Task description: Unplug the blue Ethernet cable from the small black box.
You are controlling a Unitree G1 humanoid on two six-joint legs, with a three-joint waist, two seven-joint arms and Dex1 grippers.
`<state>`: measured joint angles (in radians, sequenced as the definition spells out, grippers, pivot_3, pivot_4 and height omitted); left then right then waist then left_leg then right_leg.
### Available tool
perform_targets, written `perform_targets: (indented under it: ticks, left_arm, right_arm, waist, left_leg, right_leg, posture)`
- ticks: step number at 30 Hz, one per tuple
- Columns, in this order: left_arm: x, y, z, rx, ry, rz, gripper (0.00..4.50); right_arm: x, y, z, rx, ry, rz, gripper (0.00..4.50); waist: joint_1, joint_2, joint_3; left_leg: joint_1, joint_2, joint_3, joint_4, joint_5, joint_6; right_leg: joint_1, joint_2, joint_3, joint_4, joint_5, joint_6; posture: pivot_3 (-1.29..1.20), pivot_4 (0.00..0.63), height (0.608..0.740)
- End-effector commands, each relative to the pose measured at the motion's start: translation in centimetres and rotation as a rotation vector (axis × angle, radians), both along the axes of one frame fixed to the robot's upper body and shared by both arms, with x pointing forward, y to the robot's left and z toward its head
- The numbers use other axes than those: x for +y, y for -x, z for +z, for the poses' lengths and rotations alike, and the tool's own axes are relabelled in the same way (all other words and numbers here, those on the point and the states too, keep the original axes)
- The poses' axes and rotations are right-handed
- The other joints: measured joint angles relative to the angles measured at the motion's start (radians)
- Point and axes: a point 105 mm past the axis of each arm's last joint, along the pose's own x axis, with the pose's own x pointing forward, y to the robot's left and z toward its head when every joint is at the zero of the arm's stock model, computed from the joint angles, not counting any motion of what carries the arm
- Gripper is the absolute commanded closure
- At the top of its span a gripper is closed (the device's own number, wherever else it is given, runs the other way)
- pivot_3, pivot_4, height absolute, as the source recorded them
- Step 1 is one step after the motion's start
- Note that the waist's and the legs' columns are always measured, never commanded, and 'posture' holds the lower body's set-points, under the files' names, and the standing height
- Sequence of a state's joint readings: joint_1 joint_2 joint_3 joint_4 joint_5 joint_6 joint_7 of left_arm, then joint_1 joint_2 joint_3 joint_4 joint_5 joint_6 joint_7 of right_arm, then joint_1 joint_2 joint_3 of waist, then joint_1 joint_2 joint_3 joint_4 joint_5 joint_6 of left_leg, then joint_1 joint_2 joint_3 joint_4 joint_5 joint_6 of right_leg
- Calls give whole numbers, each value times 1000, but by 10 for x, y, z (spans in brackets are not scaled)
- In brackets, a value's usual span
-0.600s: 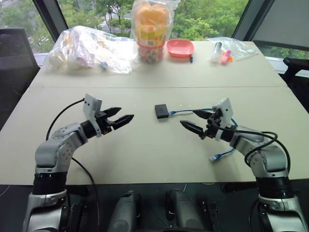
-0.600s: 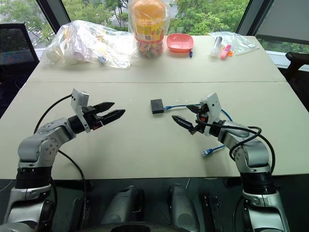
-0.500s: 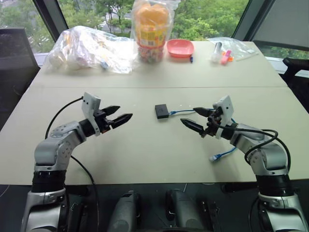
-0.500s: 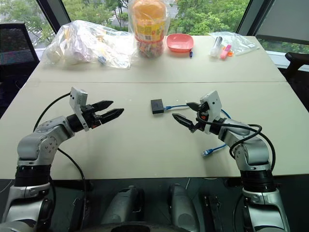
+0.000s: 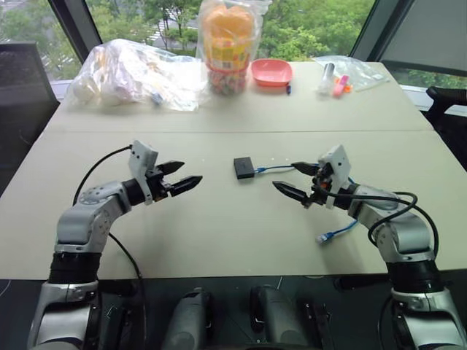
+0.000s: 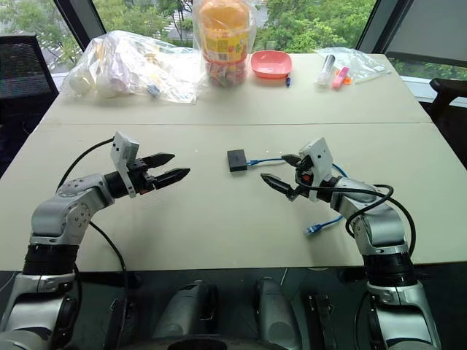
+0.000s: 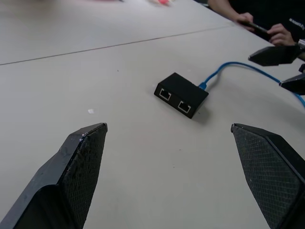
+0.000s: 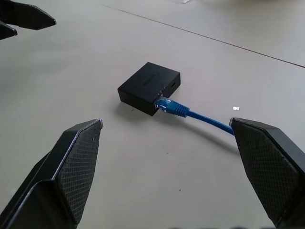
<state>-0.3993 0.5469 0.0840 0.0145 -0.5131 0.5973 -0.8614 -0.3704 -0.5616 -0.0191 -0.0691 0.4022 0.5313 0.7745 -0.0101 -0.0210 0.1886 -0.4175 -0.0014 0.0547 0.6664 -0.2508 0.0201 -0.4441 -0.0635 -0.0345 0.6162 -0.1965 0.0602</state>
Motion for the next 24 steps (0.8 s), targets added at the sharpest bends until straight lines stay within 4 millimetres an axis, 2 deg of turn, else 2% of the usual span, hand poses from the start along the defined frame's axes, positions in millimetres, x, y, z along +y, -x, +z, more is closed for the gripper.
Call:
perform_targets:
  ticks: [1, 6, 10, 13, 17, 20, 24]
  left_arm:
    - [-1, -3, 9, -50, -46, -49, 174]
    - [2, -3, 19, -56, -115, -162, 174]
    - [7, 6, 33, -41, -151, -250, 174]
    - [8, 9, 39, -42, -158, -261, 174]
    - [9, 14, 45, -54, -126, -229, 174]
    - [8, 25, 37, -40, -120, -202, 148]
    - [7, 30, 34, -34, -110, -176, 148]
  right_arm:
    - [8, -8, 11, -70, 39, 56, 0]
    - [23, -35, 6, -86, 108, 126, 0]
    - [37, -54, -8, -9, 180, 235, 0]
    - [43, -63, -13, 44, 193, 285, 0]
    - [46, -74, -28, 110, 306, 303, 0]
    - [39, -64, -55, 147, 512, 404, 909]
    - [38, -56, -63, 131, 628, 504, 2917]
  waist:
    - [-1, 0, 0]
    - [-3, 0, 0]
    - [-8, 0, 0]
    - [-7, 0, 0]
    - [-5, 0, 1]
    - [-9, 0, 0]
    - [-4, 0, 0]
  left_leg:
    - [0, 0, 0, 0, 0, 0]
    - [0, 0, 0, 0, 0, 0]
    - [0, 0, 1, -1, 0, 0]
    - [0, 0, 1, -1, 0, 0]
    - [0, -1, 1, -1, 0, 0]
    - [0, -1, 1, -1, 0, 0]
    - [5, -1, 0, -2, 0, 0]
  right_leg:
    - [0, 0, 0, 0, 0, 0]
    - [0, 1, 0, 0, 0, 0]
    - [0, 2, 0, 0, 0, 0]
    - [-1, 2, 0, 0, 0, 0]
    - [0, 1, 0, 0, 0, 1]
    - [0, -1, 0, 0, 0, 1]
    - [4, -1, 0, 1, 0, 0]
  posture:
    - [0, 150, 740]
    - [0, 150, 740]
    - [0, 150, 740]
    - [0, 150, 740]
    - [0, 150, 740]
    - [0, 150, 740]
    - [0, 150, 740]
